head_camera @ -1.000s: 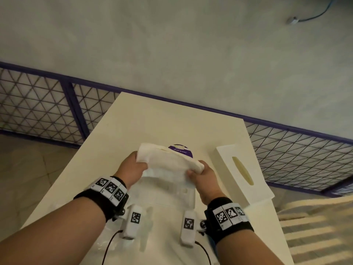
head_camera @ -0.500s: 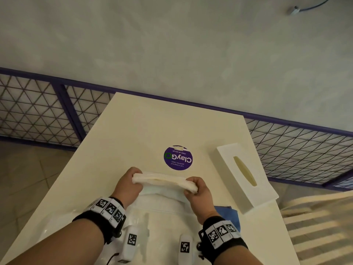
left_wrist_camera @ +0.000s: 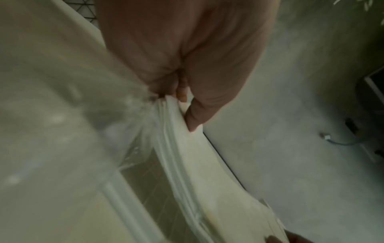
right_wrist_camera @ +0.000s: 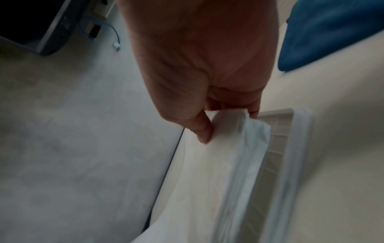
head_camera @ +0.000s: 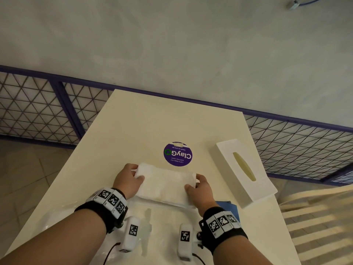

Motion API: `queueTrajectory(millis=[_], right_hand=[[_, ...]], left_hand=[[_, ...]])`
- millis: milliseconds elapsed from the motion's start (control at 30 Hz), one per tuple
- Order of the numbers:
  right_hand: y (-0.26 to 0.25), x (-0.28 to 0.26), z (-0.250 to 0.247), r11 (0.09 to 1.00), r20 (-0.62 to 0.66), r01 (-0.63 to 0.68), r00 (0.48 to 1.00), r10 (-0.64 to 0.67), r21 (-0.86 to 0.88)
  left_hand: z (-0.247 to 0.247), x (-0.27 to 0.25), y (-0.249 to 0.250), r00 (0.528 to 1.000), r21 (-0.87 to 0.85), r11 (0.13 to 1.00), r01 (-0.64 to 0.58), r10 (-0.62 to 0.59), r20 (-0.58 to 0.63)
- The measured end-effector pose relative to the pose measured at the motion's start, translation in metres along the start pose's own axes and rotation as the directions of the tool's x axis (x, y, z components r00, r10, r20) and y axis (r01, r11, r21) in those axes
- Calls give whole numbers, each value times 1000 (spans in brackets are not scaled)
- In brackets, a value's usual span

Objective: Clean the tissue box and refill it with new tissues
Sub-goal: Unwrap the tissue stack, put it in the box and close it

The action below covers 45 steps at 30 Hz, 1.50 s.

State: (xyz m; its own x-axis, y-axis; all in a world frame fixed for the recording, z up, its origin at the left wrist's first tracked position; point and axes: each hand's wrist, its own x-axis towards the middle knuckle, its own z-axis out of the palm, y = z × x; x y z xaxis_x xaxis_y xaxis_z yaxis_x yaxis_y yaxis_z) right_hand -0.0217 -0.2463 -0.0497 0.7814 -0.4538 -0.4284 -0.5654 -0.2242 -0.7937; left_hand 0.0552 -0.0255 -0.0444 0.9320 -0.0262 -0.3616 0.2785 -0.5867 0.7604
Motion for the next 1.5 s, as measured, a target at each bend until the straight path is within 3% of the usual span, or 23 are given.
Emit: queueTrajectory(millis=[100,200,267,333,367,433,733,900,1000,1067,1133,1200,1300,1367,1500], right_hand=[[4,3,2,995,-7,33,999,-33,-94],[4,1,0,955,-69,153,982,-176,-256],[6,-6,2,911,42,249,968,-249,-330],[10,-15,8,839,252,333,937,-243,-430],[13,-17,11,787,328,372,917,-229,-492],[18,-13,13,718,357,406,905,-231,-566],[13,13,-7,637,316,364,929,-195,-679],[11,5,-5,764,223,241,966,-131,-598],[-3,-15,4,753,154,308,950,-270,-581],[-13,-32,20,746,222,408,913,-343,-526],[-20,-49,42,721,385,502,857,-342,-478],[-27,-63,62,695,552,569,782,-290,-440],[-35,-74,87,673,640,619,718,-274,-406],[-39,-75,99,651,639,619,725,-258,-439],[-47,-67,114,616,589,528,798,-126,-584]], left_hand=[[1,-1,-5,1000,139,990,18,-17,-7],[0,-8,-6,999,401,916,-28,32,-5],[1,-12,-7,999,534,845,-33,19,31],[3,-13,-8,995,581,814,-28,-32,93],[4,-13,-9,991,594,803,-38,-47,128],[7,-11,-10,983,615,785,-74,-46,177],[20,-4,-2,959,632,748,-203,22,282],[-4,-9,8,949,582,779,-234,54,309],[-42,-23,9,959,460,848,-262,176,222],[-68,-42,-1,954,398,870,-290,228,196],[-91,-67,-18,943,426,850,-309,216,254],[-103,-91,-40,931,543,782,-306,127,342],[-107,-115,-77,926,718,630,-296,3,378],[-106,-124,-98,933,756,587,-288,-5,360],[-104,-129,-125,956,733,629,-258,56,288]])
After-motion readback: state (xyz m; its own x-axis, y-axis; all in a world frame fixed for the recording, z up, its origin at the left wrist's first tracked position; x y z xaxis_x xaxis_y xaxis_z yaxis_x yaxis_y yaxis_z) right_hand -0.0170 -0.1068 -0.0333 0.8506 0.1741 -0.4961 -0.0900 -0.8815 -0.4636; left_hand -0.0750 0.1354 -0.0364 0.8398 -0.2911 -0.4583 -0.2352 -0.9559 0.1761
